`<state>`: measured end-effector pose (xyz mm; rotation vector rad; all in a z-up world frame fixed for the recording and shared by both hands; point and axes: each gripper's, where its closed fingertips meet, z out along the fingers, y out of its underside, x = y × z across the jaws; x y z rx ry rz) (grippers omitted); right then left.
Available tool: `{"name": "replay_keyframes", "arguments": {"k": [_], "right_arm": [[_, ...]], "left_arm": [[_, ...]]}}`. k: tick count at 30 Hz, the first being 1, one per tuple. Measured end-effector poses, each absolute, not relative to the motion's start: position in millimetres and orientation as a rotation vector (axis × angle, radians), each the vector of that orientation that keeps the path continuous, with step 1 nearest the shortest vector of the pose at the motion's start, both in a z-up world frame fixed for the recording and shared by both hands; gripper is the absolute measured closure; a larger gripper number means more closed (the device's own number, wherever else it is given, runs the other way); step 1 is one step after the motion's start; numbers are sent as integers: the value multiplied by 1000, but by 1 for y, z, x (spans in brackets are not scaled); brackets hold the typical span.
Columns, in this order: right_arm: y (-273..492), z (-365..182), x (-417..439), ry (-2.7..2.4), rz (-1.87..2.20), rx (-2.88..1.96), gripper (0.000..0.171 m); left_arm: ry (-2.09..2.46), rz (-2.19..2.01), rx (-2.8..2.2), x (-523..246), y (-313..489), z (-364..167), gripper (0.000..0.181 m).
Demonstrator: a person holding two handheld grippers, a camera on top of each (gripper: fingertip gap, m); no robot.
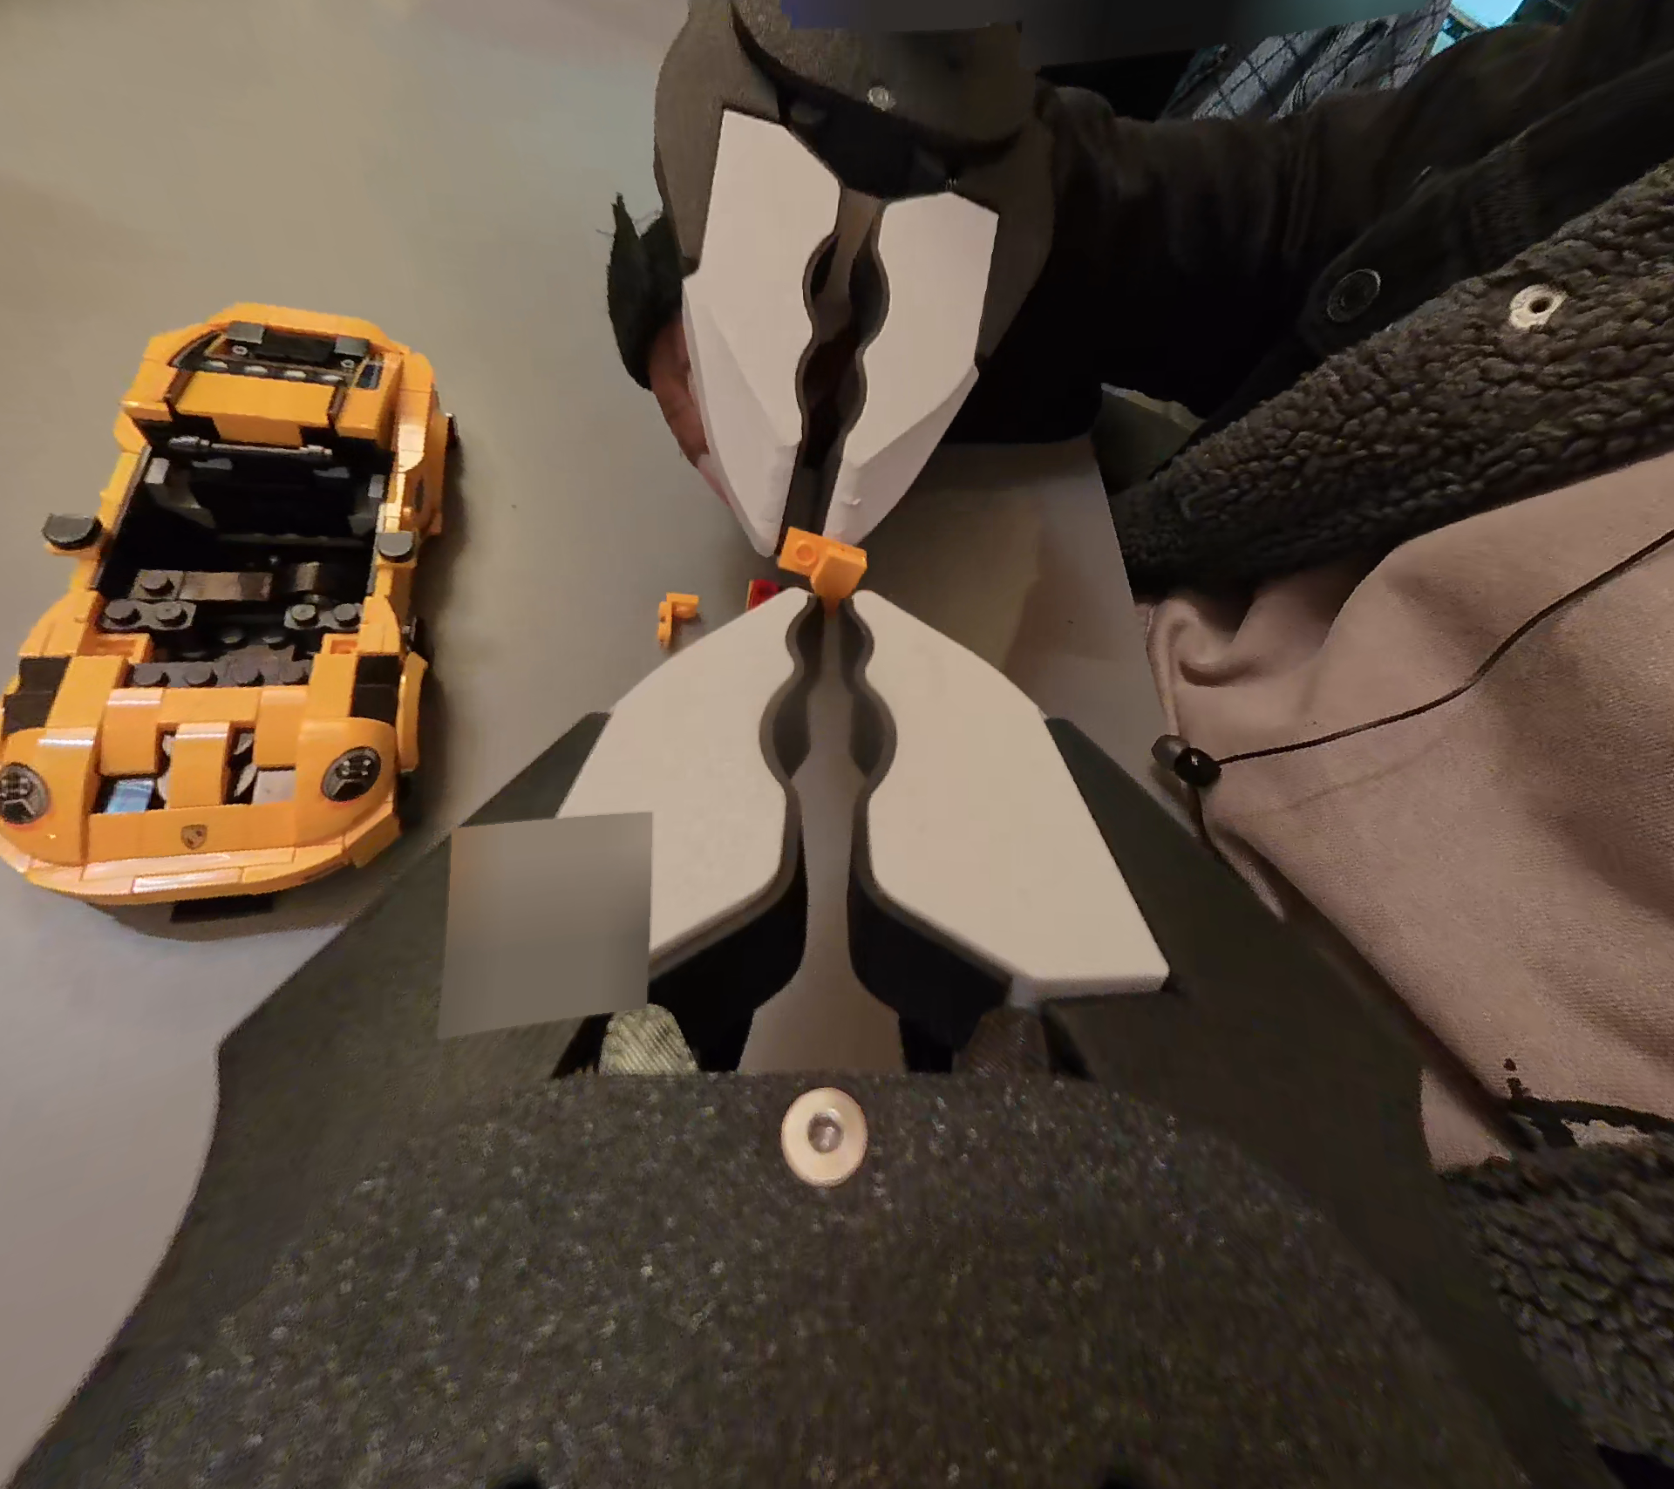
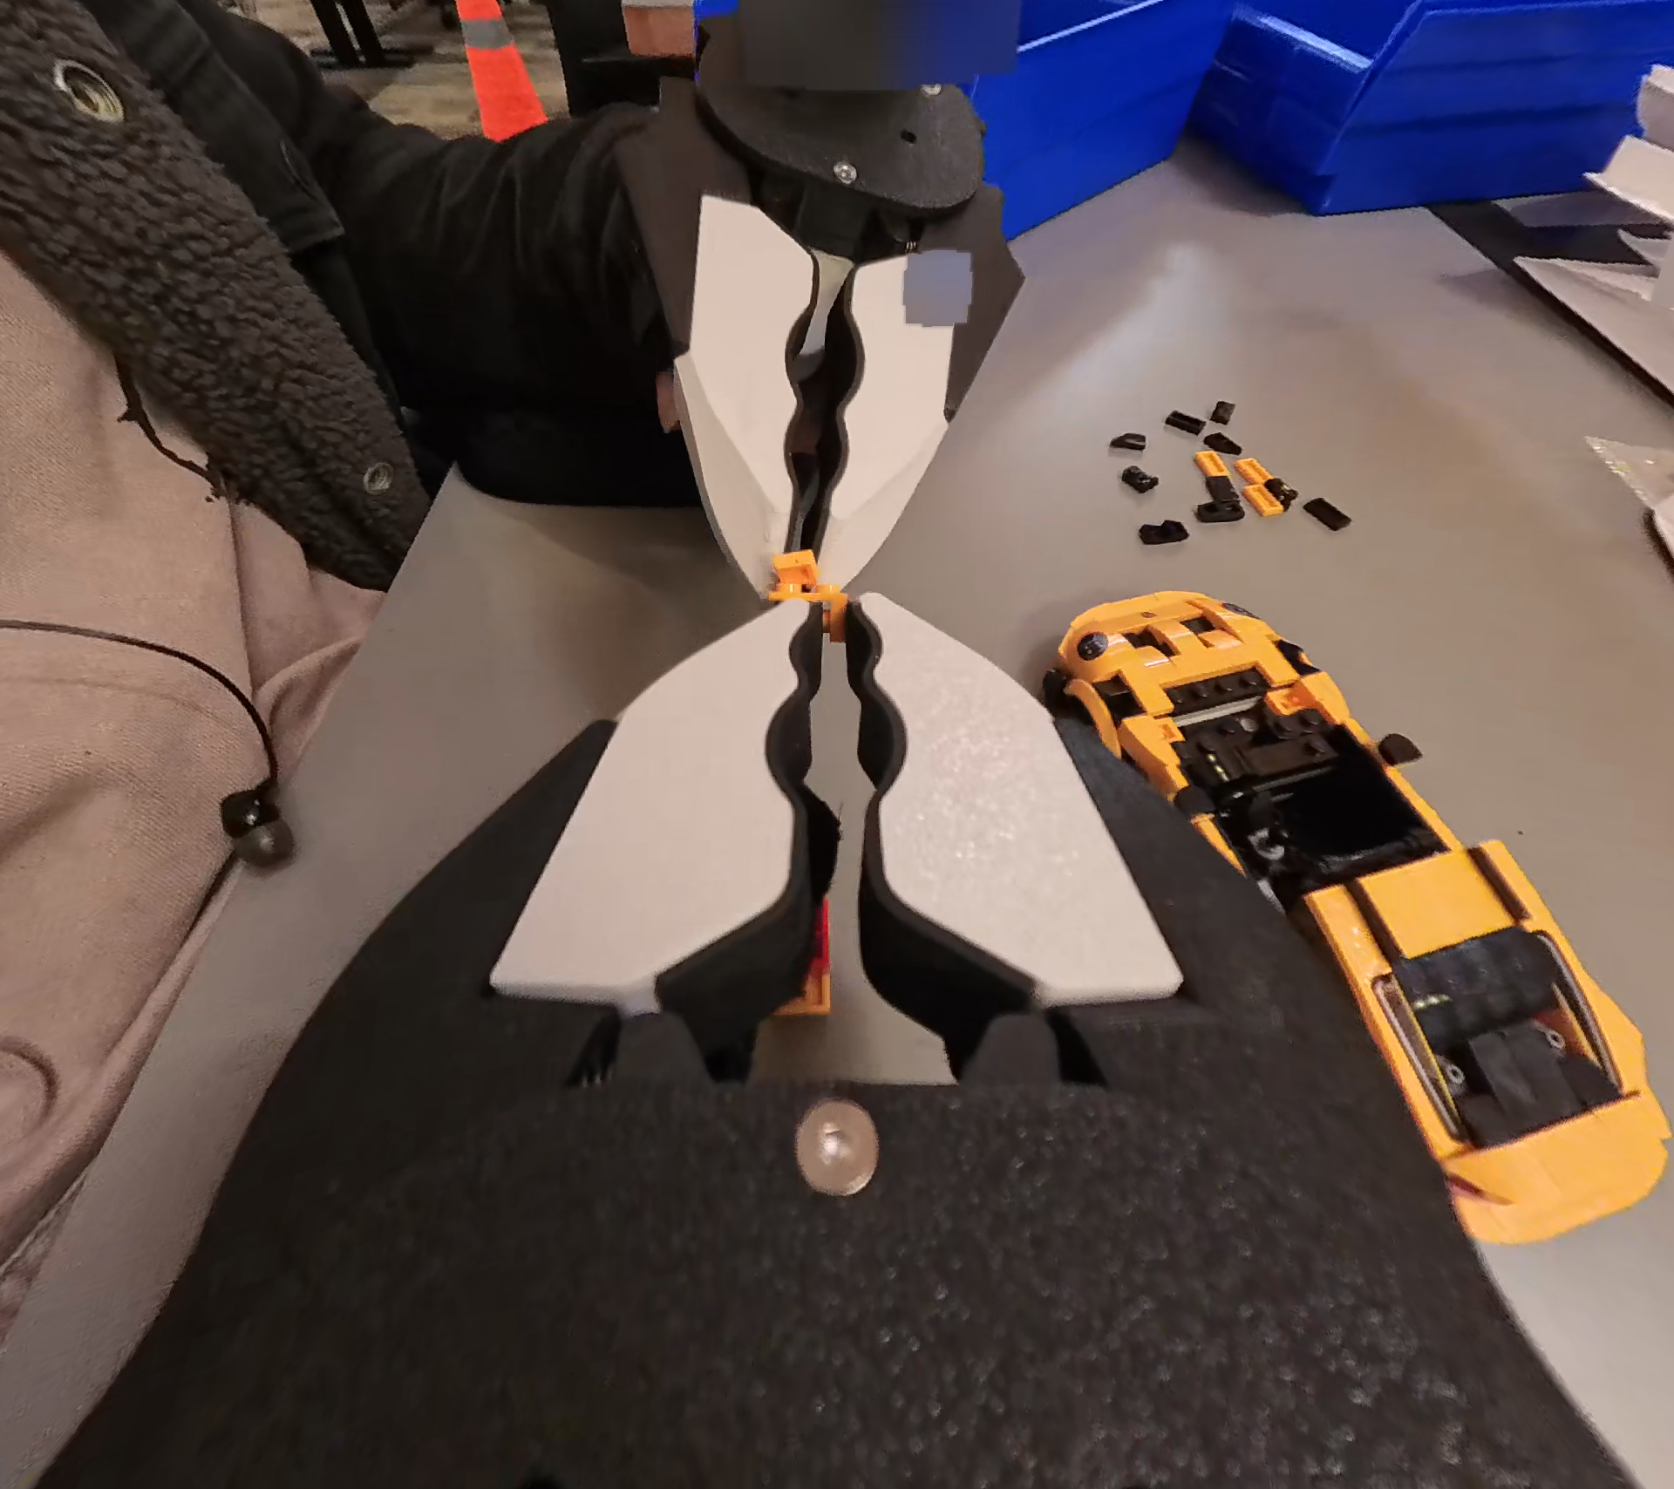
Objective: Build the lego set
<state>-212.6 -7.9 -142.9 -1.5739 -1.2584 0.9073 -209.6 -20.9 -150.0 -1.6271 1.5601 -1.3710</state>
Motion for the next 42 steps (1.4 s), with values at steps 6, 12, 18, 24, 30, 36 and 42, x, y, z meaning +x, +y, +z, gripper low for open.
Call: {"name": "replay_keyframes", "arguments": {"k": [6, 12, 18, 24, 30, 36, 42], "right_arm": [[-10, -152, -212, -1324, 841, -1588, 167], [-13, -162, -214, -1386, 794, -1608, 167], [-14, -170, -215, -1406, 783, -1629, 167], [-14, -172, -215, -1401, 794, -1636, 166], [-13, -172, -215, -1387, 792, -1635, 166], [-9, -168, -215, -1358, 784, -1627, 167], [-5, -167, -214, -1314, 779, -1621, 167]], "left_arm": [[1610, -1359, -1682, -210, -25, -161, 178], [1663, -1334, -1739, -211, -29, -172, 178], [1693, -1304, -1780, -213, -30, -180, 178], [1698, -1304, -1795, -213, -31, -182, 178], [1674, -1322, -1808, -213, -29, -181, 178], [1637, -1349, -1818, -212, -27, -178, 179], [1599, -1364, -1832, -212, -23, -177, 178]]}}
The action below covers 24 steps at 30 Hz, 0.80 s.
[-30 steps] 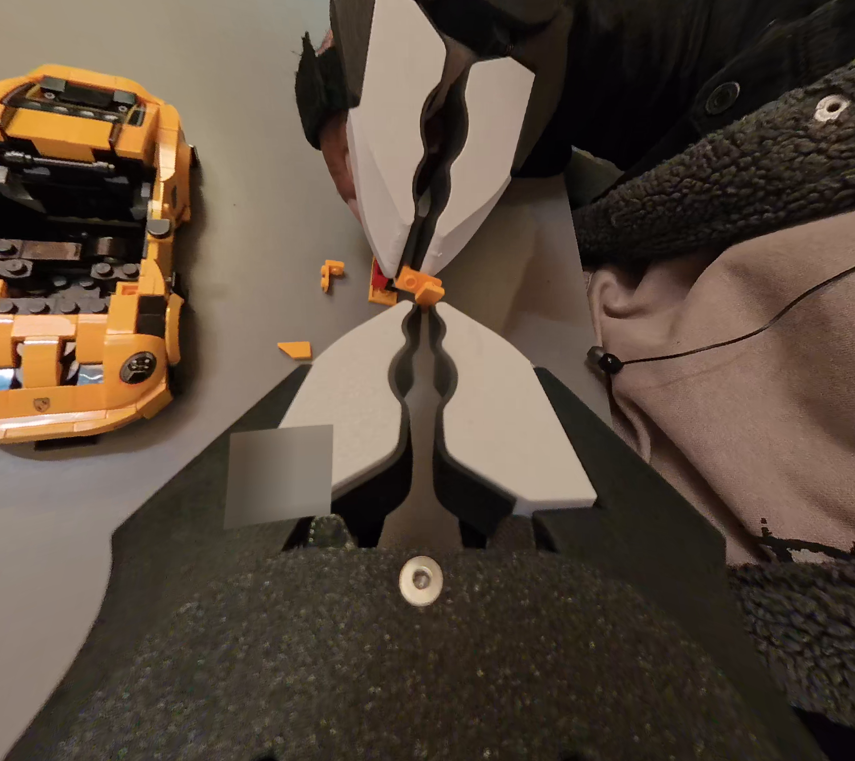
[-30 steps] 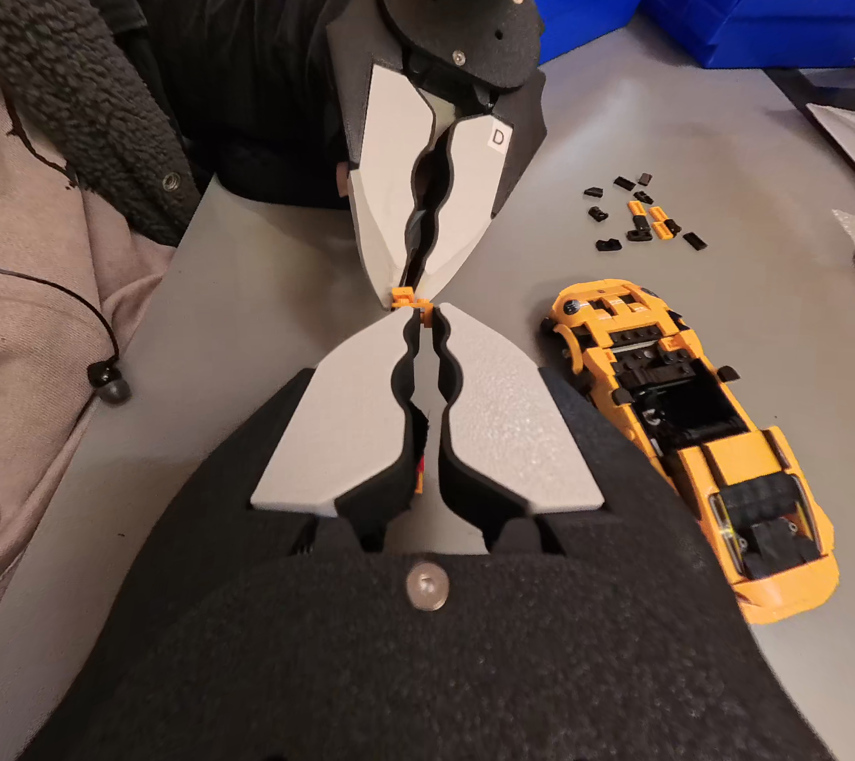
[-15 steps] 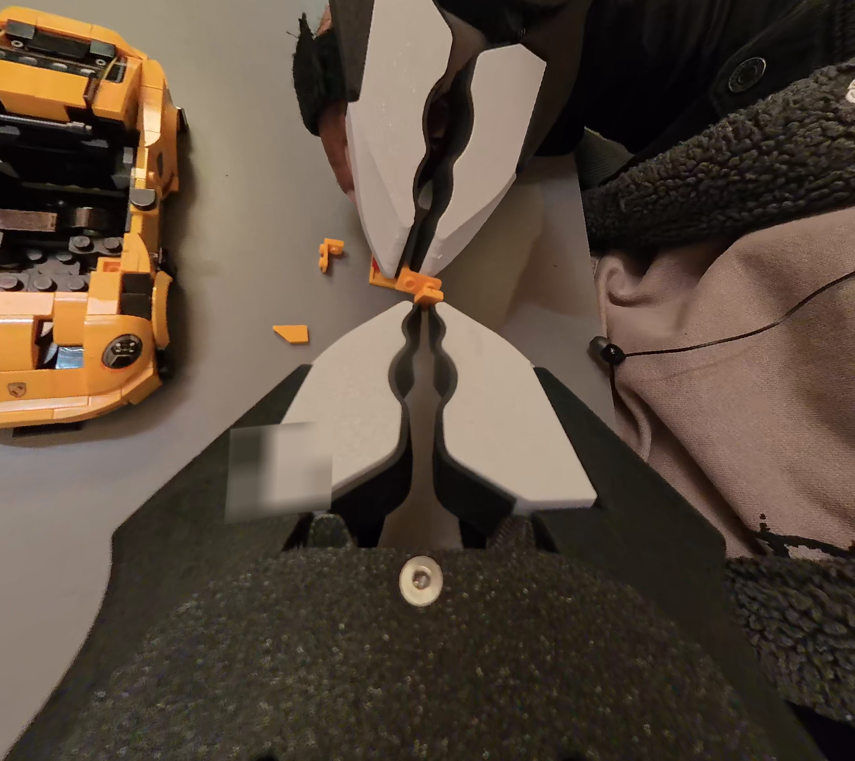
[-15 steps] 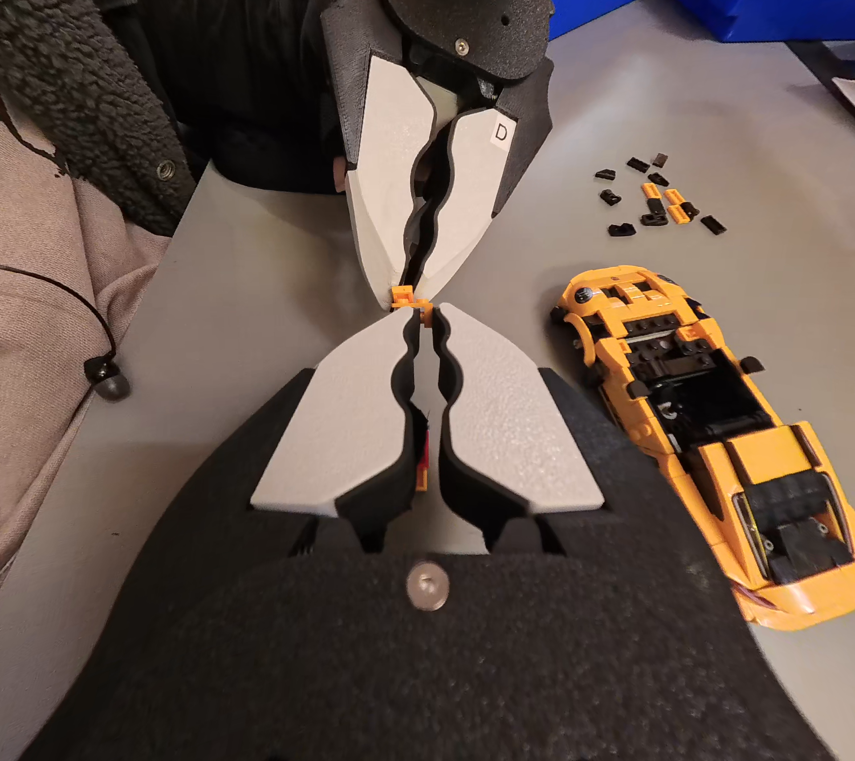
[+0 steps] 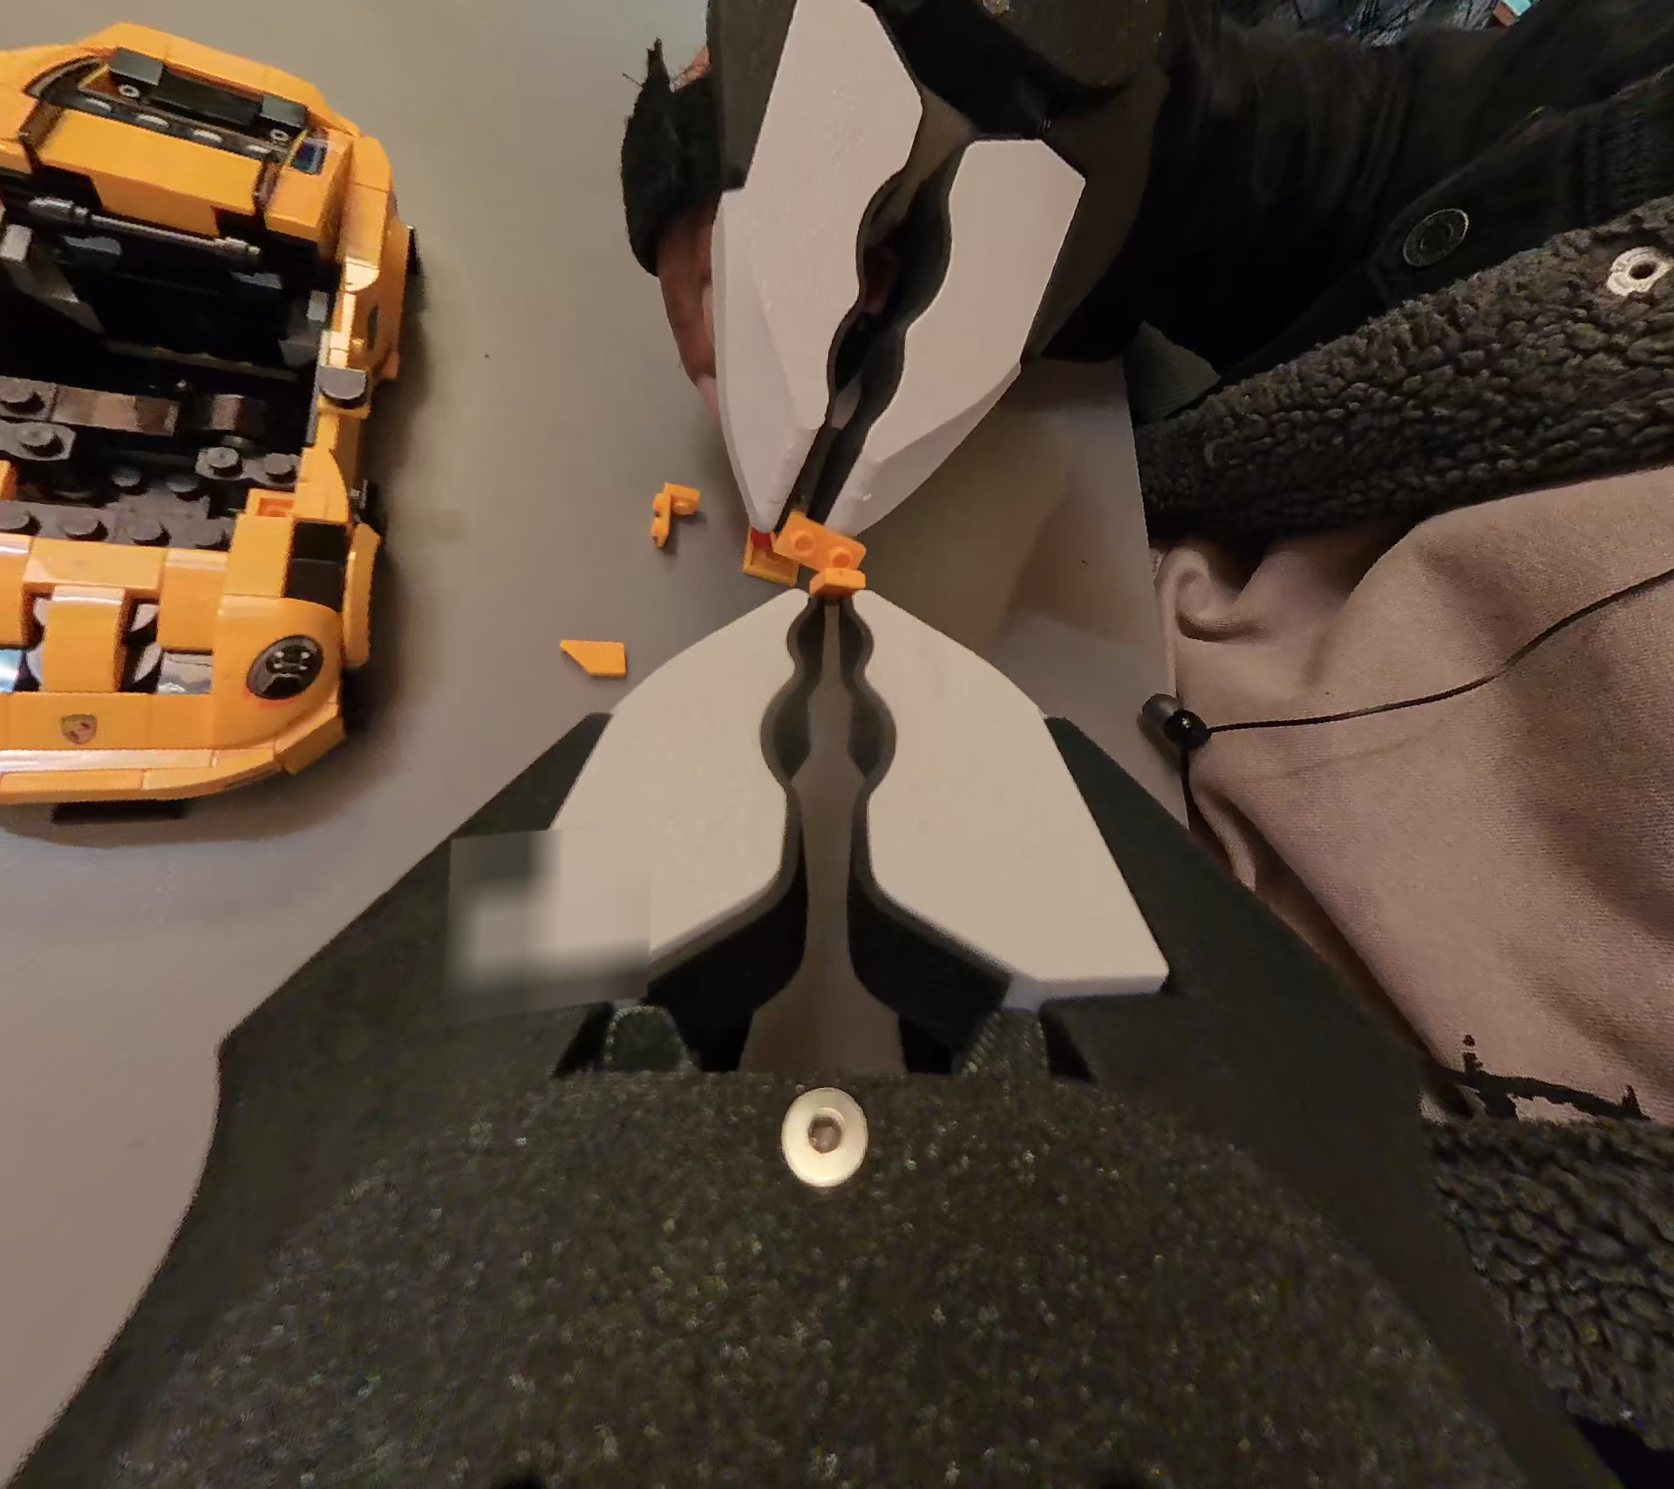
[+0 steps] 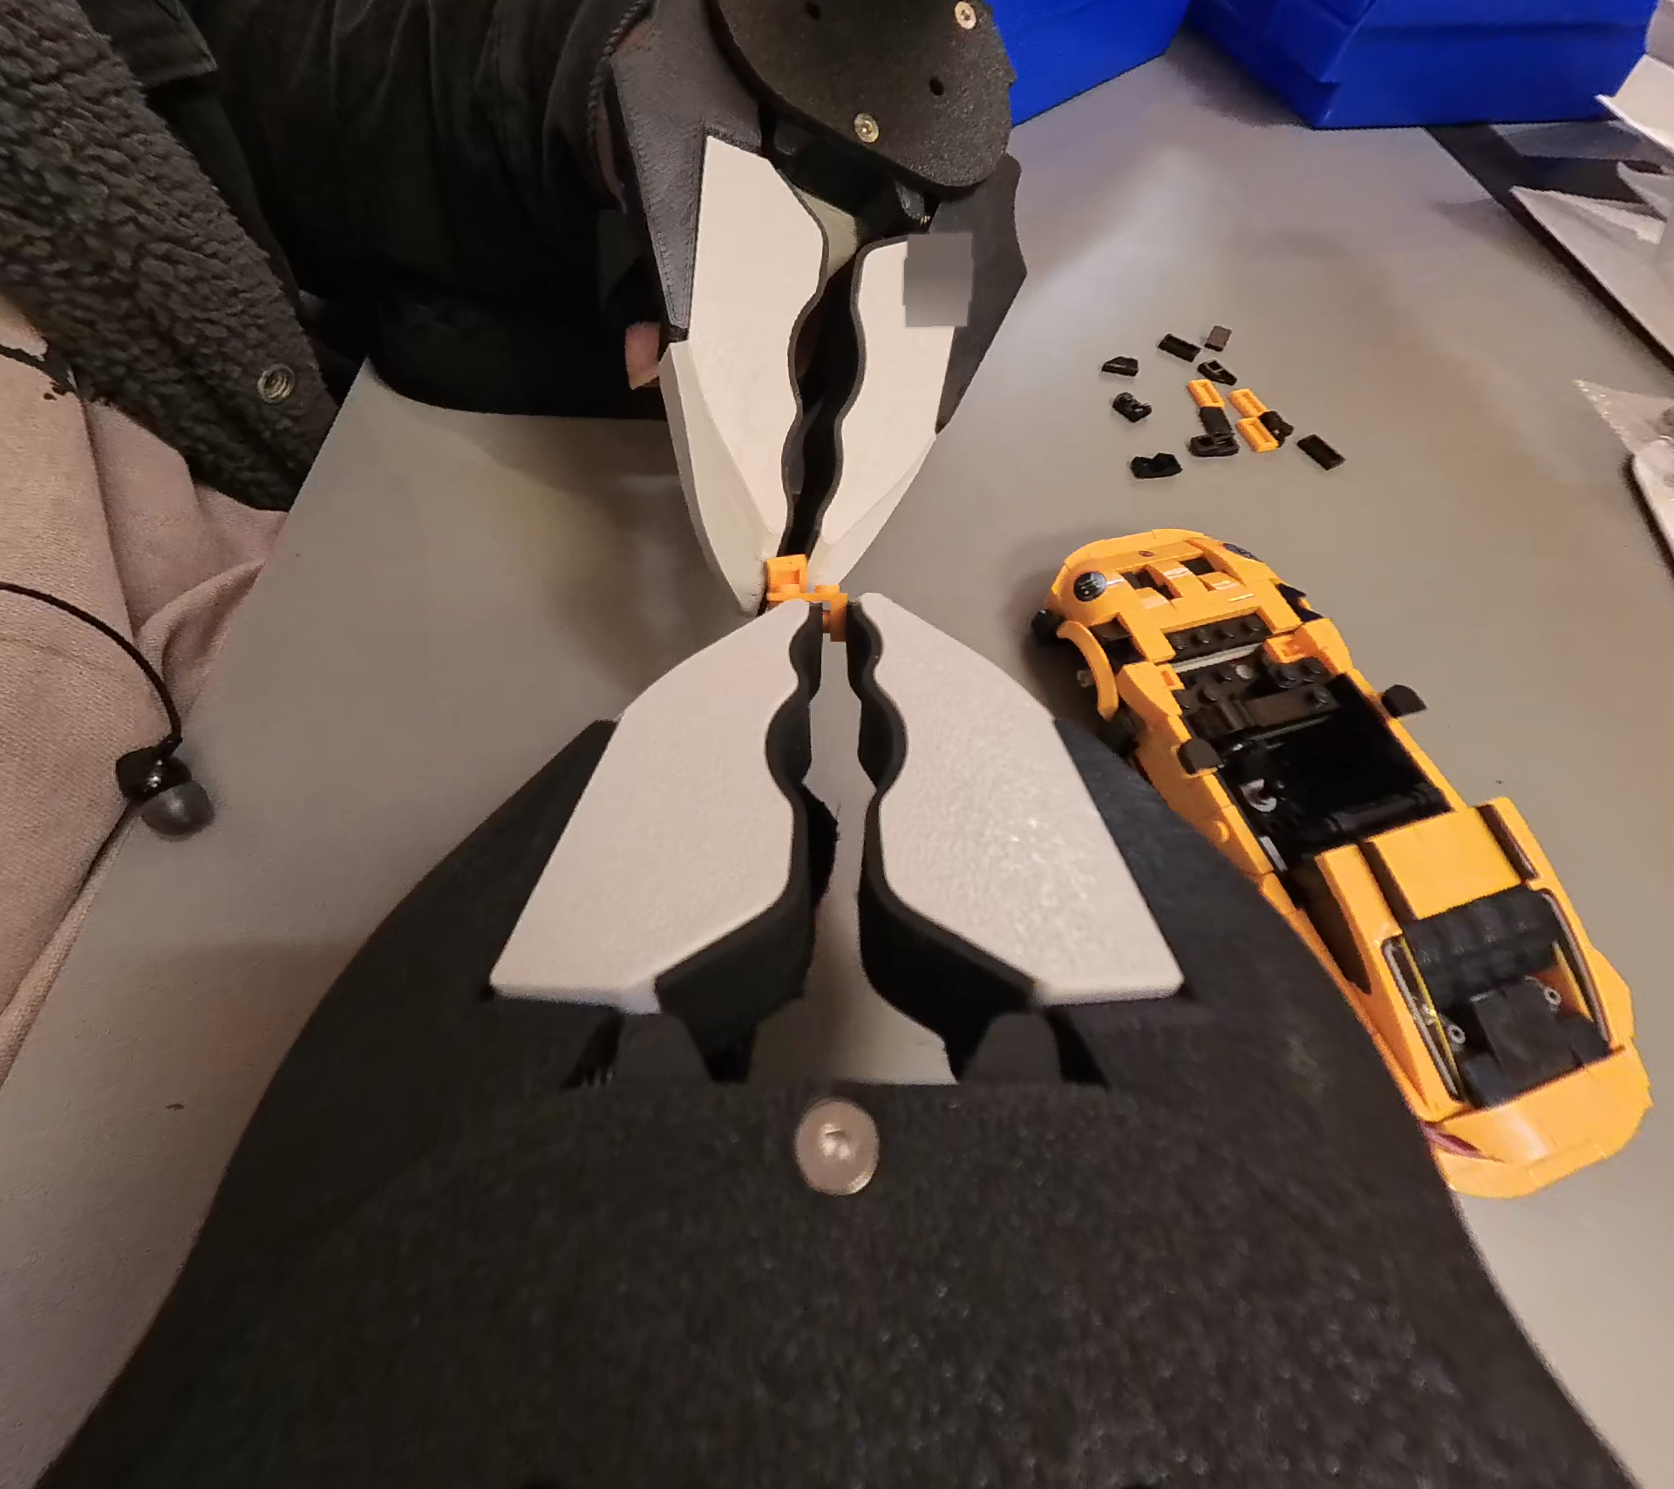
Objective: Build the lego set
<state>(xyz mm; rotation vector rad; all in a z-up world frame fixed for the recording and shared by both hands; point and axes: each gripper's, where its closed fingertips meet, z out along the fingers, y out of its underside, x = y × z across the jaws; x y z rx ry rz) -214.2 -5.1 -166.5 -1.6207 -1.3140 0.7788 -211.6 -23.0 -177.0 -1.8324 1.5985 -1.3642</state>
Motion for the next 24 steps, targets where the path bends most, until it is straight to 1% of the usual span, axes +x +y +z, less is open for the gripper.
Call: {"name": "replay_keyframes", "arguments": {"k": [9, 13, 19, 24], "right_arm": [[7, -166, -209, -1234, 746, -1634, 167], [11, -169, -205, -1227, 722, -1656, 167], [11, -178, -201, -1264, 698, -1696, 167], [0, -185, -203, -1351, 702, -1701, 167]], "left_arm": [[1532, -1375, -1887, -211, -16, -179, 178], [1543, -1301, -1938, -212, -12, -187, 178], [1756, -973, -2017, -224, -14, -214, 178], [1958, -780, -1968, -233, -24, -226, 177]]}}
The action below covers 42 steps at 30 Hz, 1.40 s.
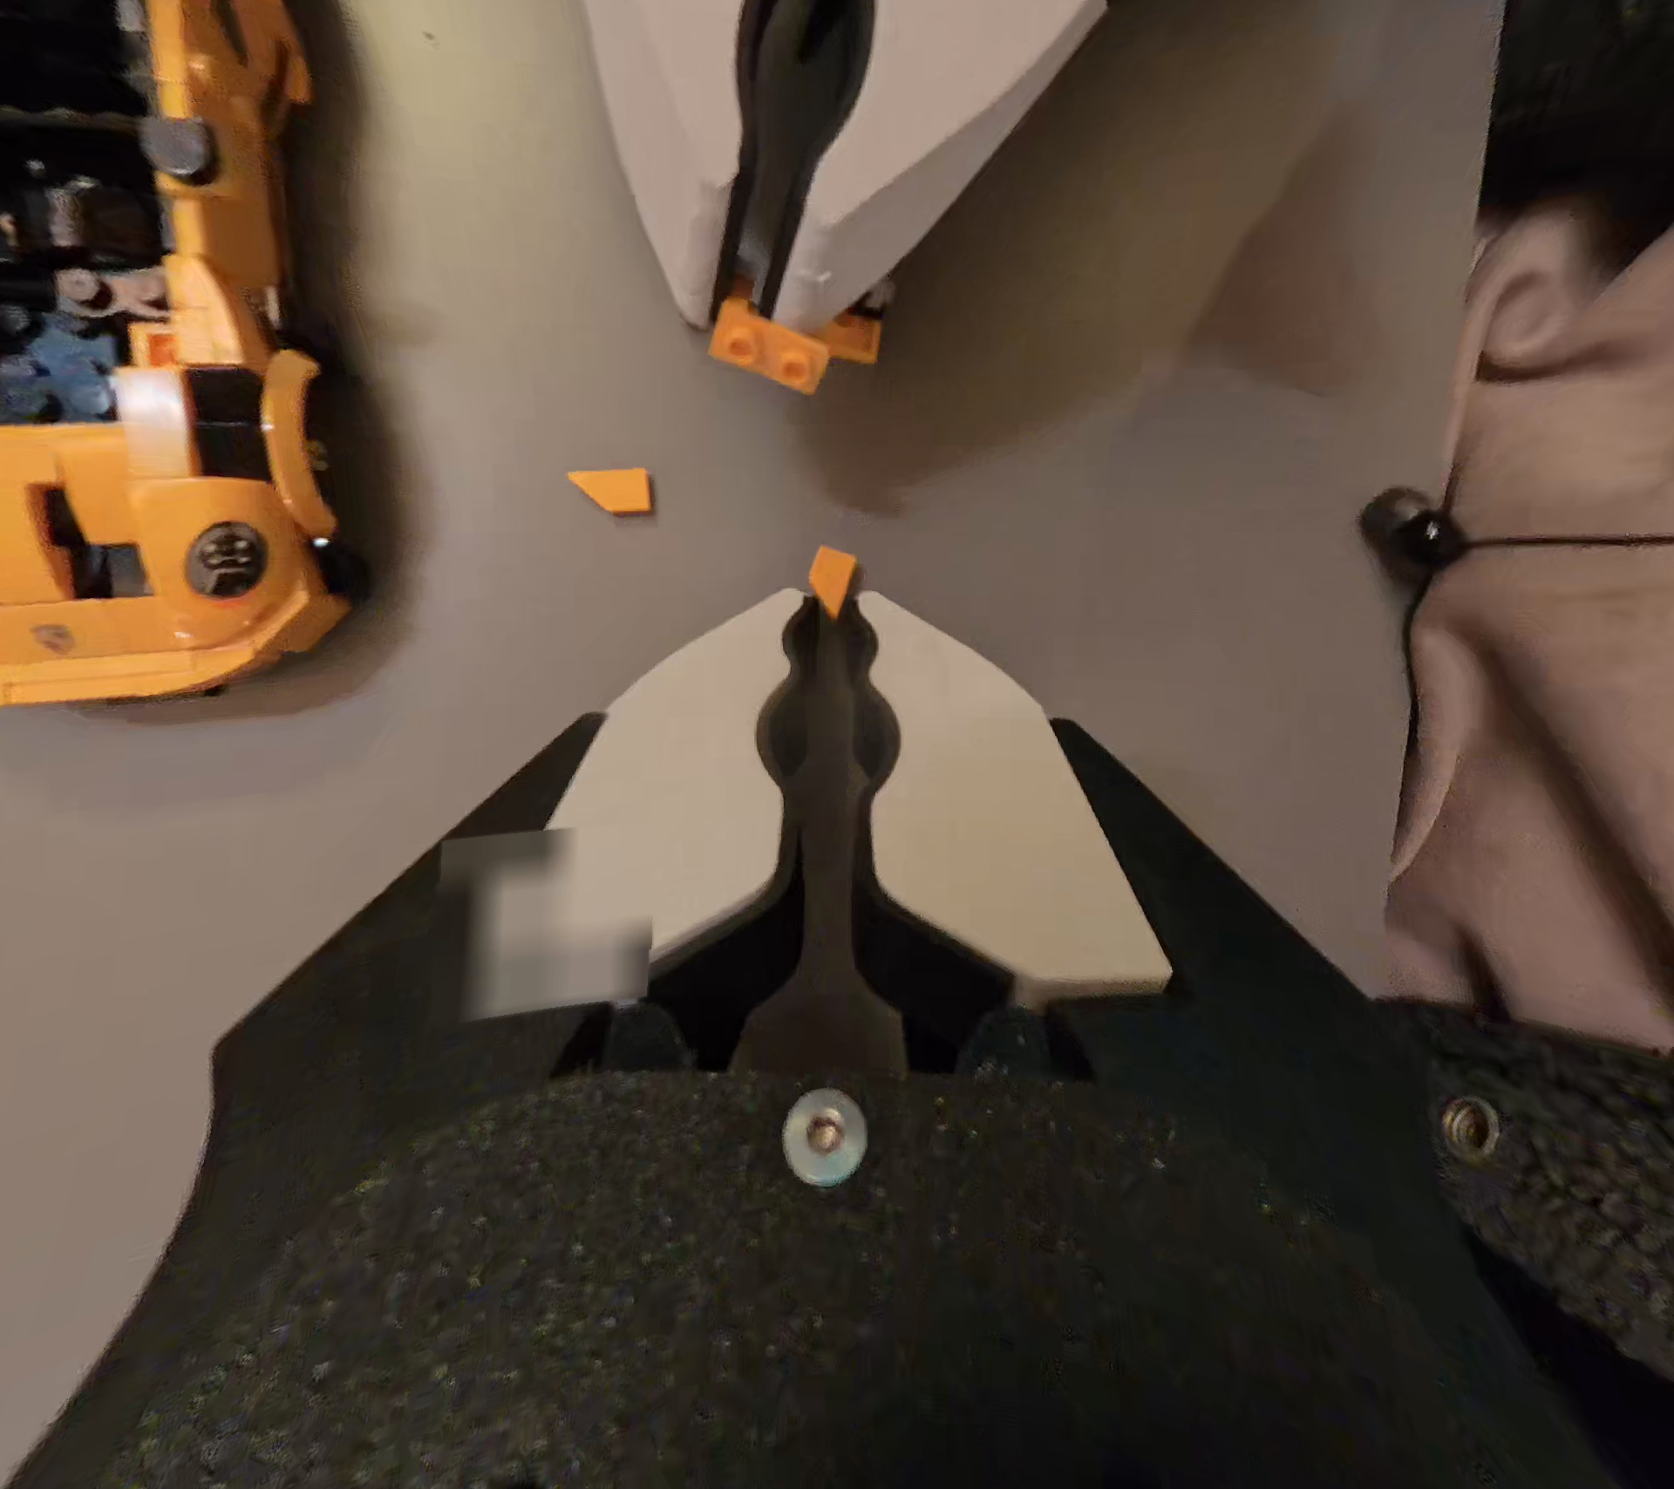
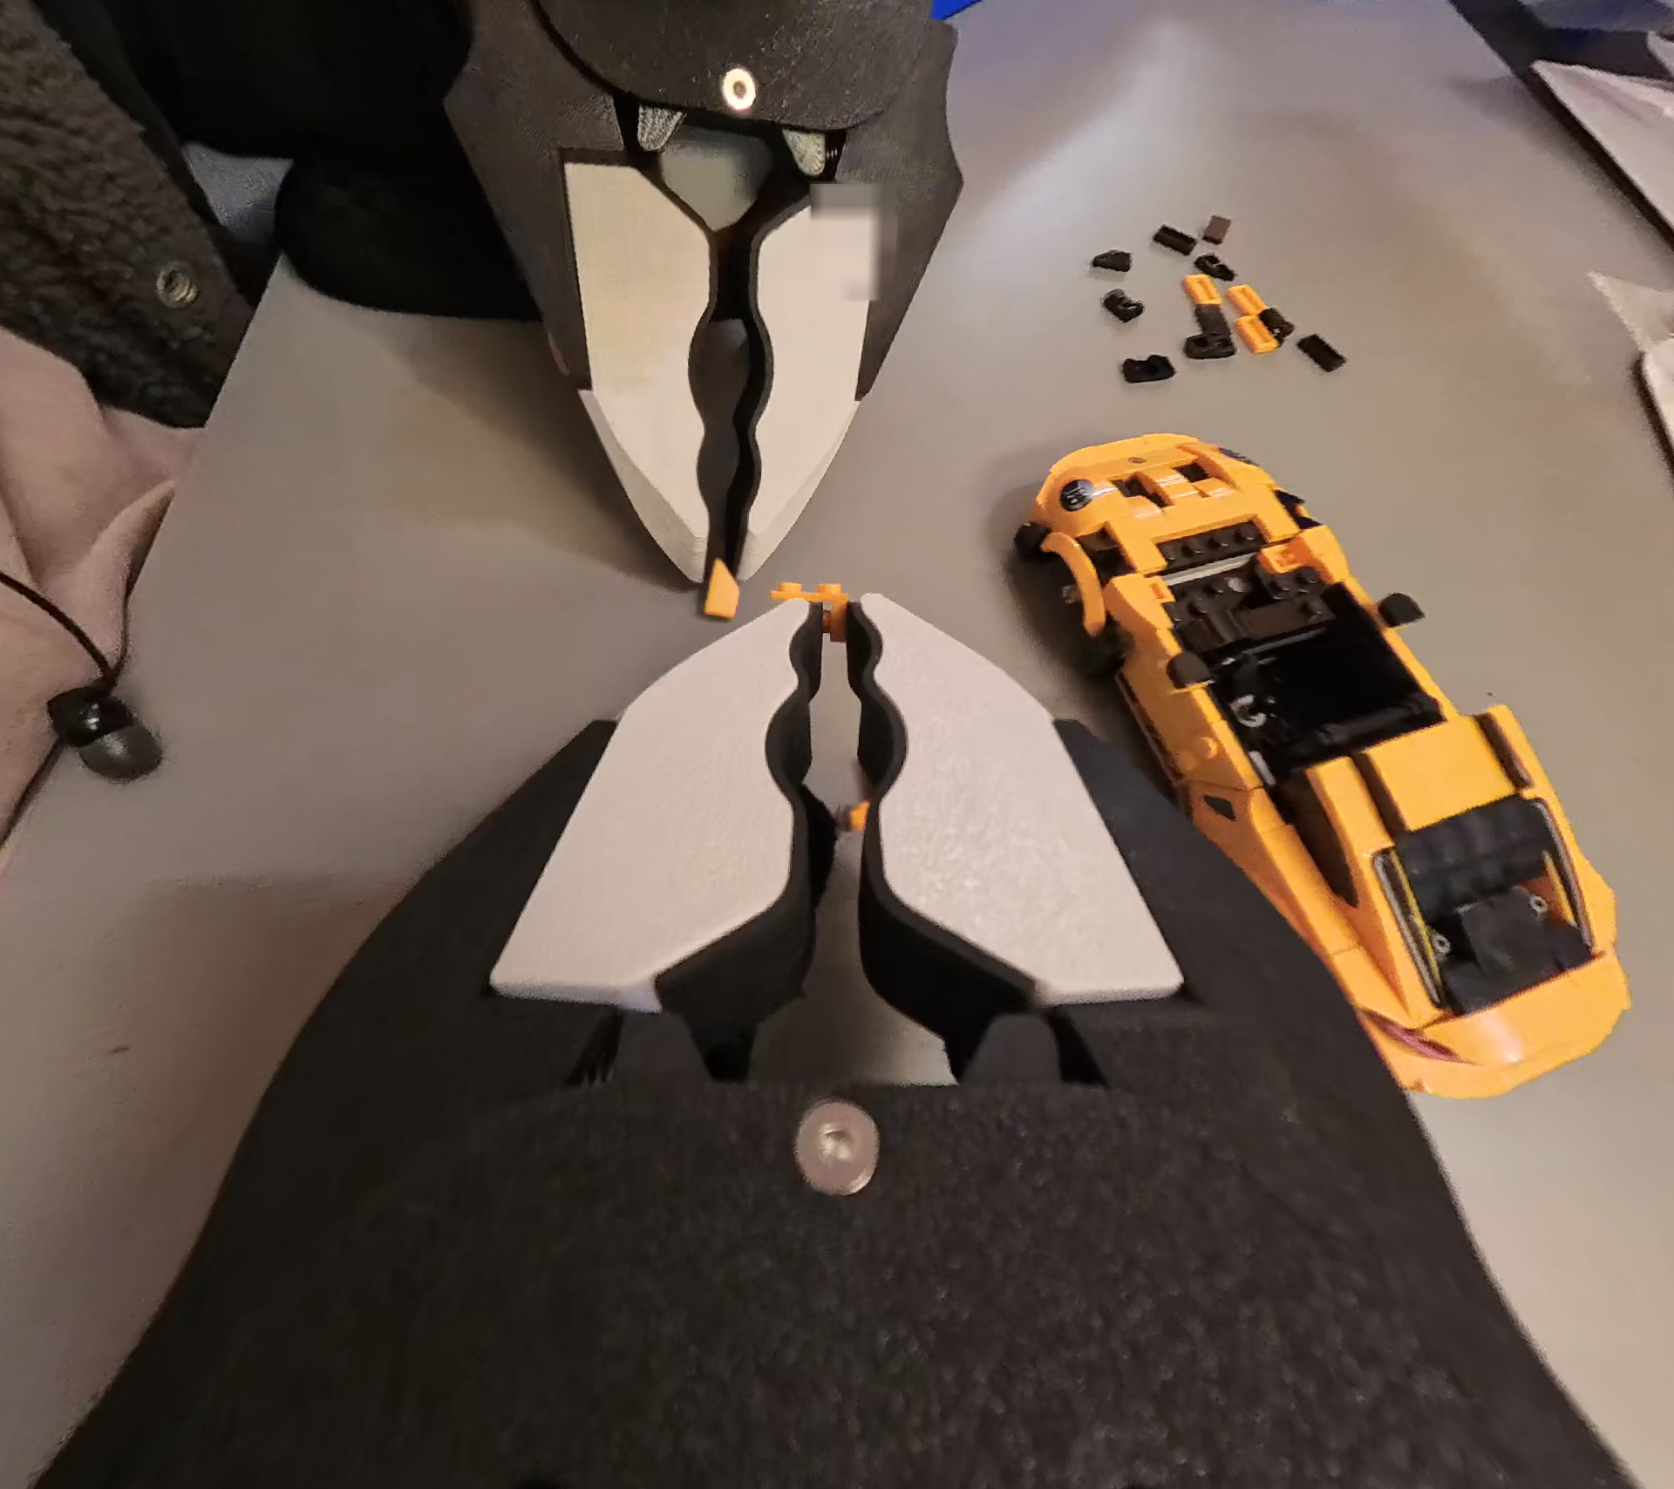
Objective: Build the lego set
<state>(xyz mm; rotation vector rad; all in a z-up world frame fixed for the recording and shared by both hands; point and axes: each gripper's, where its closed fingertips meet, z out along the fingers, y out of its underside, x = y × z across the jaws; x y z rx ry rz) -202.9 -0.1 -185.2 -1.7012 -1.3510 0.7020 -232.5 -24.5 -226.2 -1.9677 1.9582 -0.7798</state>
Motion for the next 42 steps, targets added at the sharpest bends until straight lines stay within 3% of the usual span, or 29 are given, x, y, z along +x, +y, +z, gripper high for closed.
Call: {"name": "replay_keyframes", "arguments": {"k": [8, 23, 29, 34, 36, 40, 42], "right_arm": [[-7, -189, -205, -1396, 704, -1697, 167], [-6, -187, -203, -1375, 688, -1697, 167], [-5, -186, -202, -1372, 681, -1700, 167], [-5, -186, -200, -1367, 671, -1703, 167], [-5, -185, -200, -1363, 672, -1703, 167], [-6, -182, -200, -1357, 692, -1698, 167], [-6, -182, -200, -1357, 695, -1699, 167]], "left_arm": [[2051, -663, -1943, -239, -20, -227, 169], [2044, -572, -1898, -231, -16, -227, 176], [2074, -556, -1854, -231, -26, -227, 167], [2060, -515, -1823, -226, -24, -229, 175], [2061, -597, -1832, -224, -30, -227, 181], [1955, -1192, -2091, -225, -56, -214, 181], [1900, -1090, -2186, -232, -36, -226, 181]]}}
